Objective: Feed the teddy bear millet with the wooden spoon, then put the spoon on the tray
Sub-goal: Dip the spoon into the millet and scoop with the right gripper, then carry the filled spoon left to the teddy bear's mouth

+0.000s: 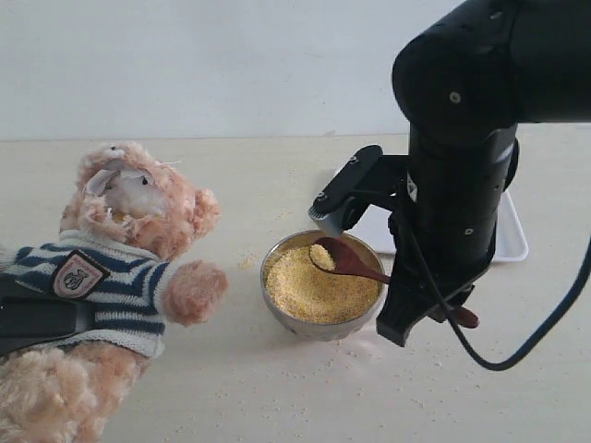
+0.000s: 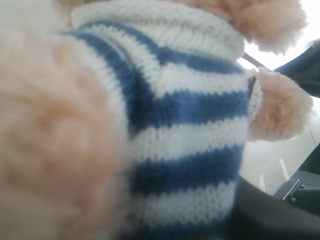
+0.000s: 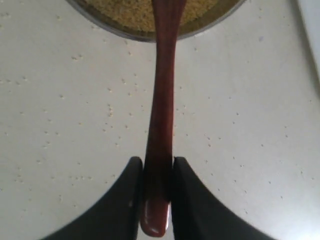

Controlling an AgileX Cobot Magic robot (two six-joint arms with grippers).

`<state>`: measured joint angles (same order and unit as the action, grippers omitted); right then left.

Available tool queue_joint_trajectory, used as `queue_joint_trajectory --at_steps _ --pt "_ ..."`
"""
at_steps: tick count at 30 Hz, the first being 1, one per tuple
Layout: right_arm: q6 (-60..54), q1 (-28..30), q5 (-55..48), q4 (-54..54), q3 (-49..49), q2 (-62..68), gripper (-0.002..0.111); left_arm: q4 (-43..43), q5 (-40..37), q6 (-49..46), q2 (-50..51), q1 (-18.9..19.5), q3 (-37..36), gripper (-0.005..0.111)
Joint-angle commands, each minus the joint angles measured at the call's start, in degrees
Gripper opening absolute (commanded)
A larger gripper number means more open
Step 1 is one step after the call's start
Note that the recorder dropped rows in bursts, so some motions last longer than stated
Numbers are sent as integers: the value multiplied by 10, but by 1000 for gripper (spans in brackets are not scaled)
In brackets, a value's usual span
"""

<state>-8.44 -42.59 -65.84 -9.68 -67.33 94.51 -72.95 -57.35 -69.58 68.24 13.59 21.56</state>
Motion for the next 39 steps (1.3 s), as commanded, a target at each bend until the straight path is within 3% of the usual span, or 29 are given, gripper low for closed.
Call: queue_joint_trajectory --at_steps 1,7,21,39 --pt "-25 10 -13 20 2 -26 0 -11 -11 -4 0 1 -2 5" --pt "-56 10 -16 75 6 -27 0 -11 -11 -4 0 1 -2 5" --pt "-67 -8 -18 73 4 -86 0 -11 -11 -4 0 1 -2 5" --pt "-67 -95 -41 47 -153 -62 0 -11 -11 -4 0 1 -2 5"
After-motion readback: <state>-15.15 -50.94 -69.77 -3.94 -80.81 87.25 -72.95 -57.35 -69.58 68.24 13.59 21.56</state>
